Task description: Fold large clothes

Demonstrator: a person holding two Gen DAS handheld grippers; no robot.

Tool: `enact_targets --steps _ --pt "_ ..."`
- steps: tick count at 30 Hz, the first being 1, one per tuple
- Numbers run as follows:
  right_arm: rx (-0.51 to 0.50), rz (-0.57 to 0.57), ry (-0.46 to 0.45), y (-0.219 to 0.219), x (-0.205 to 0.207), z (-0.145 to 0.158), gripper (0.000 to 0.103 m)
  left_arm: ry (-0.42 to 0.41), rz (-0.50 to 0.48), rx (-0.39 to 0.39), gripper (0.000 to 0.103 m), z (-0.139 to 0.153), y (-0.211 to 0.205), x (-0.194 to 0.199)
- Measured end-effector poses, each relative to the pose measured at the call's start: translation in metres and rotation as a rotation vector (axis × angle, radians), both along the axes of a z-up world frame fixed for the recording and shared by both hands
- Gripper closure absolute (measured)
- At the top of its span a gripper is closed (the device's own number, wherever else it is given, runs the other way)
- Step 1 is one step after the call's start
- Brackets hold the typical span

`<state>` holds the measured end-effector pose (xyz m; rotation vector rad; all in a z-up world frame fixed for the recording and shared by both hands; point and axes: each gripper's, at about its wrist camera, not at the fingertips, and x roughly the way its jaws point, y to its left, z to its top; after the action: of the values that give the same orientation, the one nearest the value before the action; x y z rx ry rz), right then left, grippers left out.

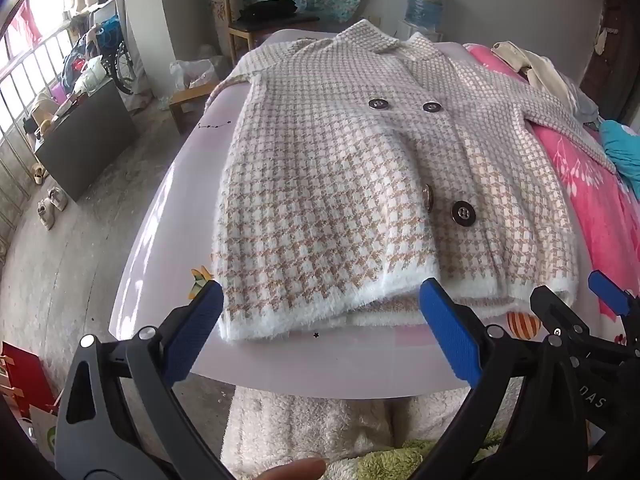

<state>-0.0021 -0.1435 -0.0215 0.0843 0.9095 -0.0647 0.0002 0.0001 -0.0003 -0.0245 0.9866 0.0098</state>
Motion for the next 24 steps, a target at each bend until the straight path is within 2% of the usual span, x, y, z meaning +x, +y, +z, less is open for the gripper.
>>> enact_targets --steps 24 --pt "-0.001 -0.002 0.005 0.0023 0.0022 -0.0007 0.006 -0.002 0.0 -0.003 0.008 -0.002 0.0032 0.0012"
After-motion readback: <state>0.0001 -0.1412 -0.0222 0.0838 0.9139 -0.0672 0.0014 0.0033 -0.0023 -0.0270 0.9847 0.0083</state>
